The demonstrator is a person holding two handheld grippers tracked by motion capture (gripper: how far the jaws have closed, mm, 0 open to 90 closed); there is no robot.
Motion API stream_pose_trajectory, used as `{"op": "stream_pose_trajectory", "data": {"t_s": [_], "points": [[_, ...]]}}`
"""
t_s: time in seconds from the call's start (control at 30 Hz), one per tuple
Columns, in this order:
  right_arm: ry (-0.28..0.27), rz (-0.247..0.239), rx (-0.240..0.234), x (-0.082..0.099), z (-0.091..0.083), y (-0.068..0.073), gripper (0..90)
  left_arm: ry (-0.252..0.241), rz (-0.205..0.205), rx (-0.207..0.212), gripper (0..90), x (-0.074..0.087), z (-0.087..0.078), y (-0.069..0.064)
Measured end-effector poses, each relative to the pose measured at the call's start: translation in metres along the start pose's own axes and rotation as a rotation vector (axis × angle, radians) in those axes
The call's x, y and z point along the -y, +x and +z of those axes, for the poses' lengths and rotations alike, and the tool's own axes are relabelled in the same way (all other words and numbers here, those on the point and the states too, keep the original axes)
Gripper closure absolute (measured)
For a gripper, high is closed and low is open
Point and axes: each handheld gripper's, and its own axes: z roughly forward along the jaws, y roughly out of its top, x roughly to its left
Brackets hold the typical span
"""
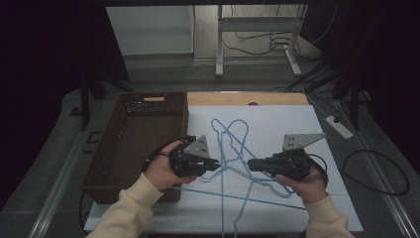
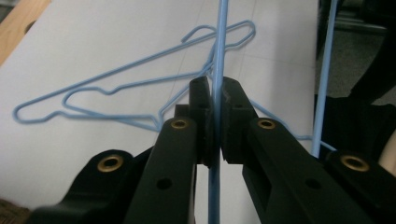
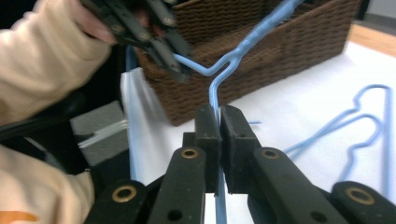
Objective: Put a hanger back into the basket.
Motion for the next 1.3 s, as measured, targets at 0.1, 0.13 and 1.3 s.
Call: {"op": "stream_pose_trajectory", "data": {"t_s": [0.1,0.13,1.3], "points": [[-0.043,-0.012,0.076,-0.002,-0.003,0.001,75.2,-0.026,-0.027,-0.018,86.3,0.0,-0.008,-0.002],[-0.063,-0.014,0.1,-0.002,-0.006,0.001,72.0,-0.035,-0.035,-0.028,86.3,0.001,-0.011,-0.002],[-0.05,0.07,0.38,0.06,-0.015,-0.033,36.0,-0.258,-0.467,-0.414,86.5,0.116,-0.129,0.051]]}}
